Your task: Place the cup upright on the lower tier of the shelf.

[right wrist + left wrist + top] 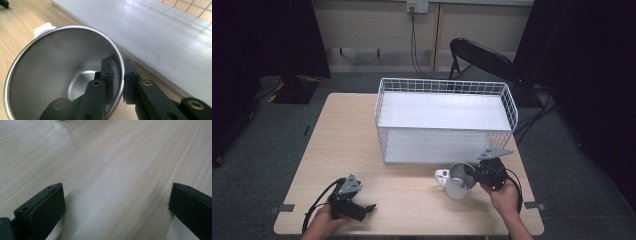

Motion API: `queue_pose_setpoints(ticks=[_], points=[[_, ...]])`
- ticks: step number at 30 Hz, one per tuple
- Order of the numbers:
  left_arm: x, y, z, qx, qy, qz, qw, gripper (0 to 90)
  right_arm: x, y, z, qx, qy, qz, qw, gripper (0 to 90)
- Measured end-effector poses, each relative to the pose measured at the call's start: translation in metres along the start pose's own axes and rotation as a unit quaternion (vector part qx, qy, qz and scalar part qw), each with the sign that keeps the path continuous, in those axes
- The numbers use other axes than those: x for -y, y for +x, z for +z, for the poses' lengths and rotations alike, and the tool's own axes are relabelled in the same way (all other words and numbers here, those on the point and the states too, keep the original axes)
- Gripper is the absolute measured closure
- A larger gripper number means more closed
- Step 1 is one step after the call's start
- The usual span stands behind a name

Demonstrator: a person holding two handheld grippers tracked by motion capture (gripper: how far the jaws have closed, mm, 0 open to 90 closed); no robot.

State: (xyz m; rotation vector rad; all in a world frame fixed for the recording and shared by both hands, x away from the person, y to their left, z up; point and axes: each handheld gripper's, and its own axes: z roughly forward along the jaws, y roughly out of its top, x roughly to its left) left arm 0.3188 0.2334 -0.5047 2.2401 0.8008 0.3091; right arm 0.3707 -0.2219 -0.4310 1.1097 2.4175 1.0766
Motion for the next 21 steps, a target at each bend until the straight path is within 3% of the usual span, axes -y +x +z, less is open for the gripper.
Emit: queue_pose_setpoints(ticks=[16,21], points=[[0.000,0.000,0.000,0.000,0.000,0.000,1.0000,0.0,-0.018,-0.003,-0.011,0.019,-0.015,0.015,0.9996,82.1],[0.000,0.000,0.000,0.000,0.000,0.000,1.0000,0.0,-0.022,-0.005,-0.012,0.028,-0.024,0.030,0.9989,82.1]])
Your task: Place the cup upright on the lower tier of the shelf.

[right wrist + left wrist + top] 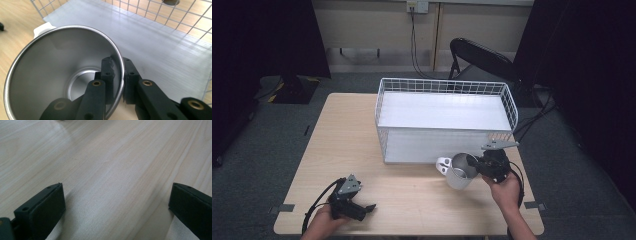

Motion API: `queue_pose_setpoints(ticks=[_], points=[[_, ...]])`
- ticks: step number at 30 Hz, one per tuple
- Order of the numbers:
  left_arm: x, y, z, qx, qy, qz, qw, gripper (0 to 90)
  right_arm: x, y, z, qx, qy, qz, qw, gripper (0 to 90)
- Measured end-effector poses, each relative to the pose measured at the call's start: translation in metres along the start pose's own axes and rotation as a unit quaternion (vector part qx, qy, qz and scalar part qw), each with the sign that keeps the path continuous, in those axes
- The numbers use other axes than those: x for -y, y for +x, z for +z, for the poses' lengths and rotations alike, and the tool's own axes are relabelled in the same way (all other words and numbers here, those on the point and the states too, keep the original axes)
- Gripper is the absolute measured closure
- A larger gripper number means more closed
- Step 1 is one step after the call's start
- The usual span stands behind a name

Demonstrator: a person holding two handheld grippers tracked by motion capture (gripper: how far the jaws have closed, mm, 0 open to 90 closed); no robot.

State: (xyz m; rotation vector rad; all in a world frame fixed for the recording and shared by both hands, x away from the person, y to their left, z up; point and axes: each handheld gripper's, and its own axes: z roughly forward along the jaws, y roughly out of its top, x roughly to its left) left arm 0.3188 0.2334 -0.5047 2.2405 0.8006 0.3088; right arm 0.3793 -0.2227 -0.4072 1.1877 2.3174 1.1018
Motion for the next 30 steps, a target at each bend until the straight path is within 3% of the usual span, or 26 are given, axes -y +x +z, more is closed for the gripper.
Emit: queue_pose_setpoints(ticks=[30], points=[[0.000,0.000,0.000,0.000,0.000,0.000,1.0000,0.0,-0.017,-0.008,0.000,0.066,-0.046,0.030,0.9963,82.1]])
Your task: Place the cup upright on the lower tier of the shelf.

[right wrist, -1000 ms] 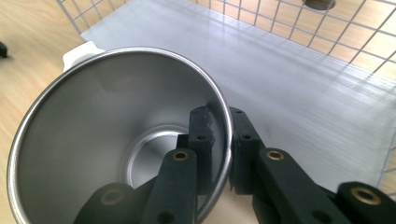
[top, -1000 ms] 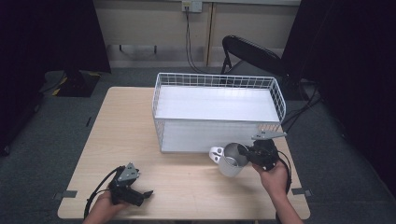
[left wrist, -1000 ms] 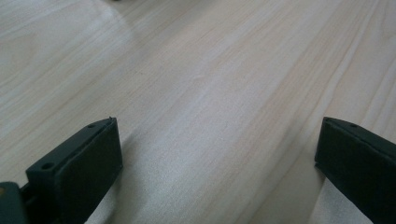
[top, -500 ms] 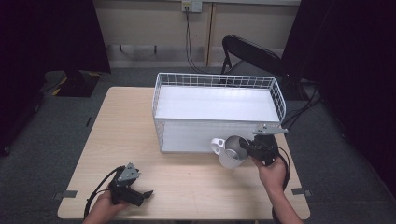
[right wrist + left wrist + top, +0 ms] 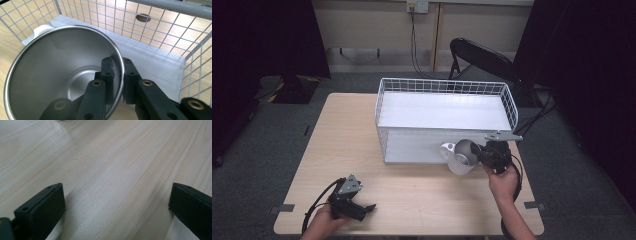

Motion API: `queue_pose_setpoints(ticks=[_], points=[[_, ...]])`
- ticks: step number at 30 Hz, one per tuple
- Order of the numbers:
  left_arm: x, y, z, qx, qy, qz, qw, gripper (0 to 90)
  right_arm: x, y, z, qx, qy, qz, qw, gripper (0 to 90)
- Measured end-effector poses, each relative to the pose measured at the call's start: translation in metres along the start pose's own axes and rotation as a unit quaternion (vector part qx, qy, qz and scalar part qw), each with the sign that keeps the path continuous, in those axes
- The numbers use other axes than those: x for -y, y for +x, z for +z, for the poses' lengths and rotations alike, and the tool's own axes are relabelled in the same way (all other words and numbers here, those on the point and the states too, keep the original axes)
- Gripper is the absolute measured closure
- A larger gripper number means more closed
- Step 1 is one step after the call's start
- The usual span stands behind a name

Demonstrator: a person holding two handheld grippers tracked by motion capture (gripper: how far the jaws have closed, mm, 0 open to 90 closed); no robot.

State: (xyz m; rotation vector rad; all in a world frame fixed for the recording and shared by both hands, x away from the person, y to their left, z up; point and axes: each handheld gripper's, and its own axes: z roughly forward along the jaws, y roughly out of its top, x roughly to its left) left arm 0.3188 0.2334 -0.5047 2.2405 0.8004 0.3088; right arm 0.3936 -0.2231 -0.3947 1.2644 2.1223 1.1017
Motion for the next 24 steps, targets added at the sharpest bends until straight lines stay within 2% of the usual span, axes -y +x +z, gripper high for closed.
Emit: queue_pose_setpoints(ticks=[15,24], points=[[0.0000,0.0000,0.0000,0.000,0.000,0.000,1.0000,0.0,-0.0032,0.0004,0.0038,0.031,-0.015,-0.005,0.9994,82.1],[0.0000,0.0000,0.0000,0.000,0.000,0.000,1.0000,0.0,-0.0022,0.0011,0.0091,0.038,-0.017,-0.003,0.9991,82.1]])
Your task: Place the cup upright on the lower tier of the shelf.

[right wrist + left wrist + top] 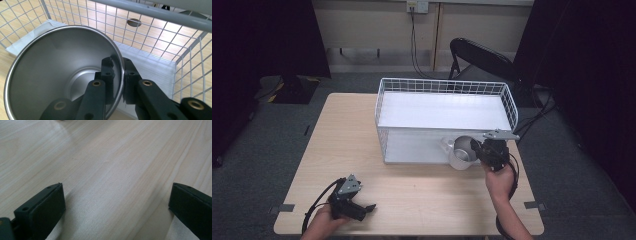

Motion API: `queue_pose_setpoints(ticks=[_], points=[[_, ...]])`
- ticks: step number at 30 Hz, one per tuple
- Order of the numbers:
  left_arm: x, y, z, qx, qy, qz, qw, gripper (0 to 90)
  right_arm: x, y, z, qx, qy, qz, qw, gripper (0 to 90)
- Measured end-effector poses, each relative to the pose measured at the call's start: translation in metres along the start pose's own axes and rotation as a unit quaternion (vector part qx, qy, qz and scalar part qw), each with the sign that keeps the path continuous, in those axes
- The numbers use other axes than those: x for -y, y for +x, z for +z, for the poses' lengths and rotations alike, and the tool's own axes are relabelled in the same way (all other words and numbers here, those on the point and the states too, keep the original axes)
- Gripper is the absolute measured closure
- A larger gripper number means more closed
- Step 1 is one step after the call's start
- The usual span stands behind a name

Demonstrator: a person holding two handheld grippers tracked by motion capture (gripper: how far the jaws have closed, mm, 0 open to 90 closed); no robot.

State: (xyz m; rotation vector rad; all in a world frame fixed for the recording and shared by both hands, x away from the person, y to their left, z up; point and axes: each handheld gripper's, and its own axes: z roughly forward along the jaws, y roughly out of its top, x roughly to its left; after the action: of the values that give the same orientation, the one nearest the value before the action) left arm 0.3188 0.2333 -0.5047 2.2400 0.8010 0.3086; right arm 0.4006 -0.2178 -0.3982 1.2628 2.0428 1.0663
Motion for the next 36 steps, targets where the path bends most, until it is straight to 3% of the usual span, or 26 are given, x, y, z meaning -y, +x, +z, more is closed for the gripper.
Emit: queue_pose_setpoints(ticks=[13,36], points=[[0.000,0.000,0.000,0.000,0.000,0.000,1.0000,0.0,-0.001,0.004,0.008,0.025,-0.015,0.003,0.9996,82.1],[0.000,0.000,0.000,0.000,0.000,0.000,1.0000,0.0,0.000,0.009,0.018,0.045,-0.025,0.004,0.9987,82.0]])
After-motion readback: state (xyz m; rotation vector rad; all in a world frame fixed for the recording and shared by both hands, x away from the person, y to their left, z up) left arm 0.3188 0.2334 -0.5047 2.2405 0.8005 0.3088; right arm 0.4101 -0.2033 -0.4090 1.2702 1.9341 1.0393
